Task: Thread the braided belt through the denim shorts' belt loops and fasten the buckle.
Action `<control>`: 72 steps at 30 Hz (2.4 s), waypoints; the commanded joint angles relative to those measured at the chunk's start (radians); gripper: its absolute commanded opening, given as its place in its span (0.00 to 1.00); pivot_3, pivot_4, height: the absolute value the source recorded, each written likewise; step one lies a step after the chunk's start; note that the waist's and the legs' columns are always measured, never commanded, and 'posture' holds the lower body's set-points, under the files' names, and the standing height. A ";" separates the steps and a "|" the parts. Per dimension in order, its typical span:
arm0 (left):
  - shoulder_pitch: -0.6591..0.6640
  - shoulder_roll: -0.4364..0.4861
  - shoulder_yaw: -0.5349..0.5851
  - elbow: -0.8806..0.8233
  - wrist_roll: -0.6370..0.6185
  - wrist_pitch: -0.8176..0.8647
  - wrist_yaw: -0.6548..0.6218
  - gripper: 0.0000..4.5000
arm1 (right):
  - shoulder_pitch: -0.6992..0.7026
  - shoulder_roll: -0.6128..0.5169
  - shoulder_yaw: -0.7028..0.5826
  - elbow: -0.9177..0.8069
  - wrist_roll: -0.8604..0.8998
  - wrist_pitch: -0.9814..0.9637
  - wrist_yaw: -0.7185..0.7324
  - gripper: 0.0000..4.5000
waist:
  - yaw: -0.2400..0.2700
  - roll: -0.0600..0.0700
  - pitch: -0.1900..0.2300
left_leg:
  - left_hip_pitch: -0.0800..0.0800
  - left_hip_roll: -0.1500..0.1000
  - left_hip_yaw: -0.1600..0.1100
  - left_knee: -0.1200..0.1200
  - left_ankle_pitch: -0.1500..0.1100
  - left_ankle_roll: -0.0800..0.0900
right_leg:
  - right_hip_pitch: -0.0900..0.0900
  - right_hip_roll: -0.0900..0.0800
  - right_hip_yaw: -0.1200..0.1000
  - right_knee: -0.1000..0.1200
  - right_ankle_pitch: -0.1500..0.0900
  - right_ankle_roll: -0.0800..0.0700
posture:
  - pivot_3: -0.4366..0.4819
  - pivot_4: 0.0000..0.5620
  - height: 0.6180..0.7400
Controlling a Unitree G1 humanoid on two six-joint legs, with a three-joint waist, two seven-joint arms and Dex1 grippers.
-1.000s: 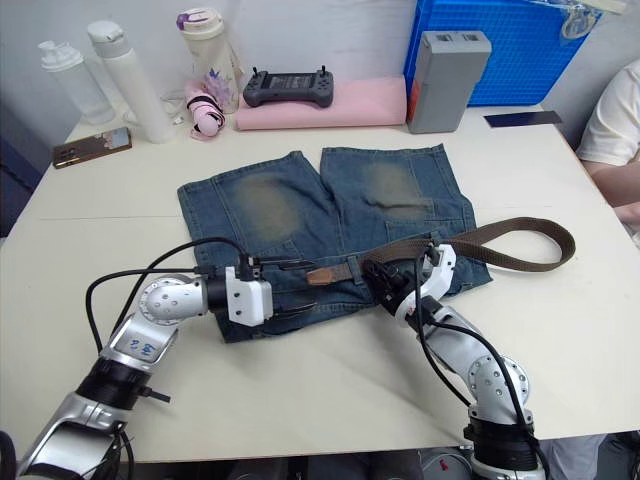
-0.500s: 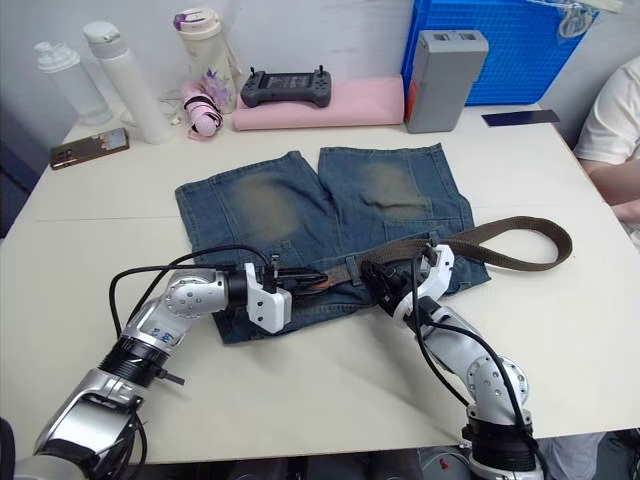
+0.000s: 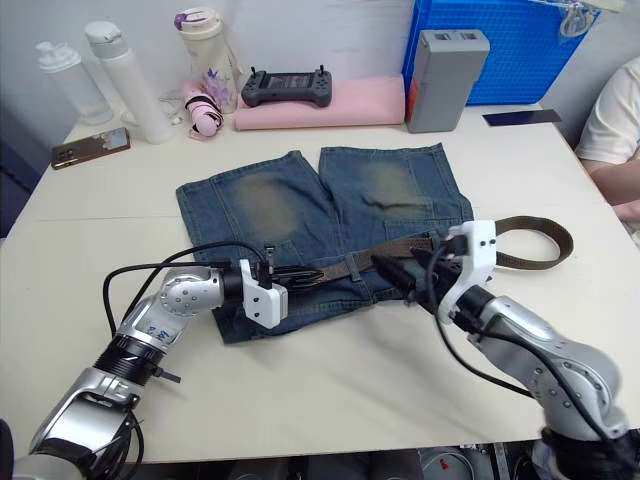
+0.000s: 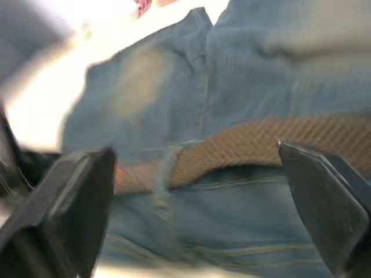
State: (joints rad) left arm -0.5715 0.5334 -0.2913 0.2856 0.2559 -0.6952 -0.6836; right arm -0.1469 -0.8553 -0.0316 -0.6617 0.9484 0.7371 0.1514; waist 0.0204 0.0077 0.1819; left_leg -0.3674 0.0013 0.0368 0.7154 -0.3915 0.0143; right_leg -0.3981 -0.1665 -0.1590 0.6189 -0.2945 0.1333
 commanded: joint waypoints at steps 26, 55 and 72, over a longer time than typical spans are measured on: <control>0.057 0.052 0.038 -0.101 -0.066 0.007 0.001 0.00 | 0.031 -0.097 0.149 0.411 -1.033 -0.109 0.108 0.00 | 0.038 -0.004 -0.002 | -0.001 -0.003 -0.004 0.006 0.000 0.001 | 0.006 -0.002 -0.001 -0.002 0.002 0.004 | 0.48 0.27 0.71; 0.053 0.058 0.040 -0.110 -0.062 -0.076 0.028 0.00 | -0.244 0.122 -0.361 -0.057 -0.274 0.654 0.544 0.99 | 0.002 -0.003 -0.001 | -0.001 -0.002 -0.004 0.002 0.000 0.002 | 0.005 0.000 -0.001 -0.006 0.003 0.005 | 0.48 0.27 0.71; 0.039 0.066 0.037 -0.114 -0.022 -0.137 0.061 0.00 | -0.225 0.982 -0.676 0.150 0.200 0.877 -0.110 0.99 | 0.000 -0.002 -0.001 | 0.000 -0.003 -0.004 0.001 0.000 0.001 | 0.003 -0.001 0.001 0.000 0.003 0.005 | 0.48 0.27 0.71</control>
State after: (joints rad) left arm -0.5180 0.5928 -0.2727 0.2062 0.2343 -0.8114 -0.6419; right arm -0.3479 0.0819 -0.6522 -0.5300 1.0885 1.6100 0.1314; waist 0.0202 0.0059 0.1805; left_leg -0.3674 -0.0021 0.0330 0.7167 -0.3910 0.0155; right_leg -0.3956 -0.1673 -0.1581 0.6191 -0.2919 0.1379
